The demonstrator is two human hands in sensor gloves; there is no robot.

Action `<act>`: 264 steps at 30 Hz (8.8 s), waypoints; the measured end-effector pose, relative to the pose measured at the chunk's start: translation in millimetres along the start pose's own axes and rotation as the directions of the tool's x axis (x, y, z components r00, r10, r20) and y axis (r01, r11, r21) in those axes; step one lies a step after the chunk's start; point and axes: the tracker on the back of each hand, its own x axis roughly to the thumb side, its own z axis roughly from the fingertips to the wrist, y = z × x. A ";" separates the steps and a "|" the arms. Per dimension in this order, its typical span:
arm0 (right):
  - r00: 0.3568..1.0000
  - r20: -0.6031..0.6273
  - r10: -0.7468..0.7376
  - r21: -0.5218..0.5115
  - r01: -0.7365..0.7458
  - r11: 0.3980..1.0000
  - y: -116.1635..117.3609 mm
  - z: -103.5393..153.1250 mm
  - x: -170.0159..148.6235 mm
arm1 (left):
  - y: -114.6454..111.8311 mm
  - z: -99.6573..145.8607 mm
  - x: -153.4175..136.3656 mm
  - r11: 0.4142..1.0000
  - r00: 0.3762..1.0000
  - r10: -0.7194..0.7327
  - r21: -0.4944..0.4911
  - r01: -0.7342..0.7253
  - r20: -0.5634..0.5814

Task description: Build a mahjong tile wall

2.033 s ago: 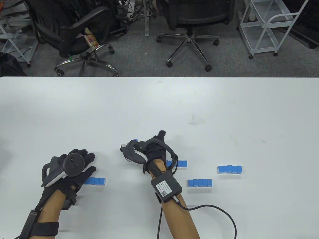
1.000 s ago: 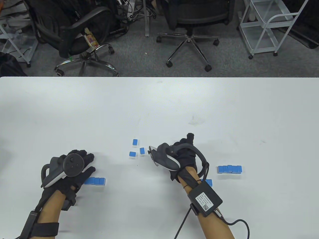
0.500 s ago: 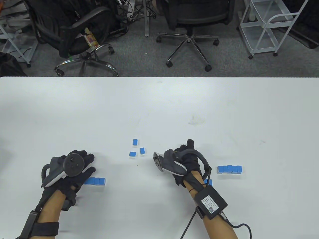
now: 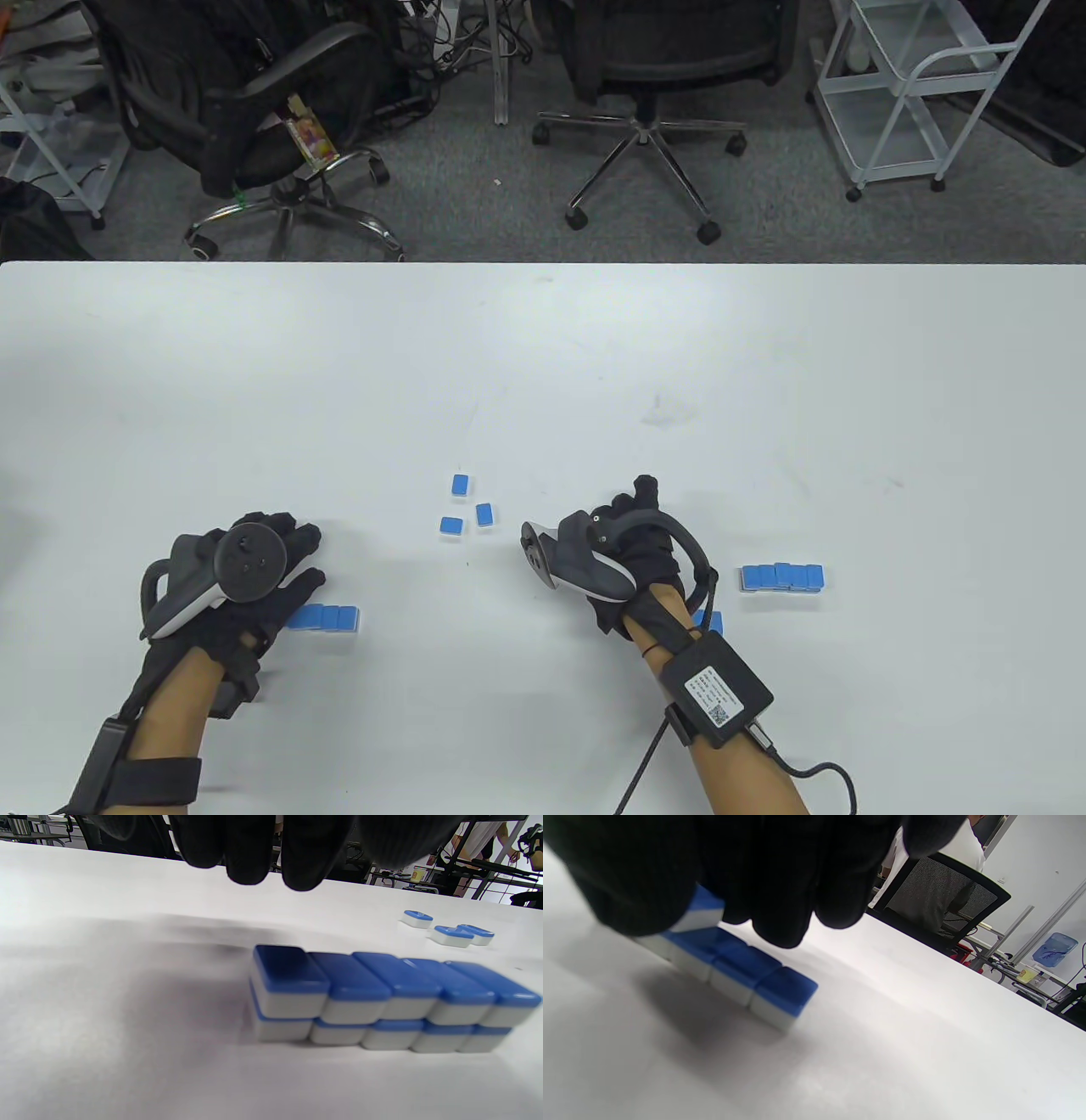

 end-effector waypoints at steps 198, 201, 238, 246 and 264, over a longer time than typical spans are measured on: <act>0.997 -0.074 -0.011 0.004 0.011 1.000 -11.3 16.5 -31.0 | -1.2 -0.8 -2.2 1.000 1.000 0.019 -0.009 -0.019 0.002; 0.990 -0.116 -0.085 -0.067 0.078 0.995 -21.0 19.8 -39.0 | -0.9 -0.6 -2.0 1.000 1.000 0.020 -0.008 -0.020 0.002; 0.975 0.058 0.214 -0.035 -0.213 0.976 -60.3 -50.1 141.7 | -2.8 -1.5 3.4 1.000 0.999 0.019 -0.017 -0.019 0.027; 0.996 0.076 -0.037 -0.201 0.052 0.978 -94.6 15.7 54.7 | -2.4 -0.7 3.1 1.000 0.999 0.022 -0.014 -0.021 0.024; 0.968 -0.134 -0.211 0.063 0.221 0.973 -5.8 13.6 -68.3 | -2.3 -1.3 1.1 1.000 1.000 0.017 -0.015 -0.017 0.014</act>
